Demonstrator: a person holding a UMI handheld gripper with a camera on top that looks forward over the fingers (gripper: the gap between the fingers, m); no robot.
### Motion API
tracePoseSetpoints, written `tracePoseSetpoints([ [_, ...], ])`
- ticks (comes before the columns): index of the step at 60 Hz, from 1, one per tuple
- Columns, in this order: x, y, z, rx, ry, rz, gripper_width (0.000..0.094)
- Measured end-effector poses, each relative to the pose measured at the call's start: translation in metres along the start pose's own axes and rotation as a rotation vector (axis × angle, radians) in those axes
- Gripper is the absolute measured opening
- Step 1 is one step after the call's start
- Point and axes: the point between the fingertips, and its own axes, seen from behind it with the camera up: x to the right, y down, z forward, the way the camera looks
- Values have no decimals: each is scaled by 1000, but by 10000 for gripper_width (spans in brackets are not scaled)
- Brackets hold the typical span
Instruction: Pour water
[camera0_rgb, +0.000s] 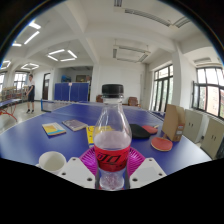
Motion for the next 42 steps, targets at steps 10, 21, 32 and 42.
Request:
tracePoseSetpoints([
  [10, -2, 34, 7, -6, 3, 36, 335],
  [21, 3, 40, 6, -2, 29, 95, 474],
  [32, 10, 58, -6, -168, 63, 83, 825],
  [42, 6, 36, -58, -209, 111, 75, 852],
])
